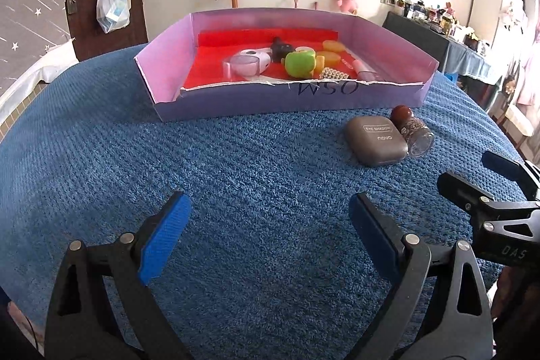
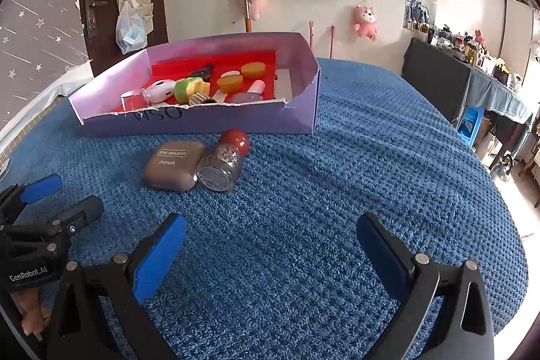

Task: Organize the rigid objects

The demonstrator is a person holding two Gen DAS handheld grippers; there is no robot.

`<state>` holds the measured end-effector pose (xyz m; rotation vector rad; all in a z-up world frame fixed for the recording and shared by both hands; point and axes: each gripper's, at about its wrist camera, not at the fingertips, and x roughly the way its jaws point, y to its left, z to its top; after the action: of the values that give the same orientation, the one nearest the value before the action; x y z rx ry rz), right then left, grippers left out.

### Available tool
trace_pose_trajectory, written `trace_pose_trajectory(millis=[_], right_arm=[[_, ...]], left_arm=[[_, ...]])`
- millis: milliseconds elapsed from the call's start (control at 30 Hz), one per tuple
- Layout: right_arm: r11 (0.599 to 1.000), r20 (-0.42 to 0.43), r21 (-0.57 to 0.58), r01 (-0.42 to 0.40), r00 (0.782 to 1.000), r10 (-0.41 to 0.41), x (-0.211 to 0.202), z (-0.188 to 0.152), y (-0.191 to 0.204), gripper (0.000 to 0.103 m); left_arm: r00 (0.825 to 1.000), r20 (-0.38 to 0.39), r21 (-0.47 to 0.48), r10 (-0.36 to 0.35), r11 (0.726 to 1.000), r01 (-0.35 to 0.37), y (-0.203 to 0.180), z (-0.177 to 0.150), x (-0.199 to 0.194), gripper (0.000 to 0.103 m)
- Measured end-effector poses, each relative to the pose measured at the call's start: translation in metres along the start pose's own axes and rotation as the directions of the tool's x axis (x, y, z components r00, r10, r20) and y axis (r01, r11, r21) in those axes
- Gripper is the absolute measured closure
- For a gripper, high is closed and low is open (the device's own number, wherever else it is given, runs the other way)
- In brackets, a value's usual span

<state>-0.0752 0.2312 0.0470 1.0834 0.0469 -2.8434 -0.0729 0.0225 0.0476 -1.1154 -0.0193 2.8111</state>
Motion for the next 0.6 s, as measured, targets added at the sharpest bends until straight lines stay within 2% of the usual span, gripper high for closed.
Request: trace_pose_trajectory(millis=[267, 600], right_arm=[[1.000, -0.004, -0.007, -0.001, 1.000, 0.001, 0.001, 0.003, 0.000, 0.000], [1.000, -0.040, 0.006, -0.013, 0.999, 0.013, 0.013, 0.030, -0.002, 0.000]], left_arm=[[1.000, -0.010, -0.011, -0.013, 1.000, 0.013, 0.002, 0.008, 0.000, 0.007], [1.000, -0.010, -0.005, -0.019, 1.000, 0.019, 0.005, 0.032, 0.002, 0.007]])
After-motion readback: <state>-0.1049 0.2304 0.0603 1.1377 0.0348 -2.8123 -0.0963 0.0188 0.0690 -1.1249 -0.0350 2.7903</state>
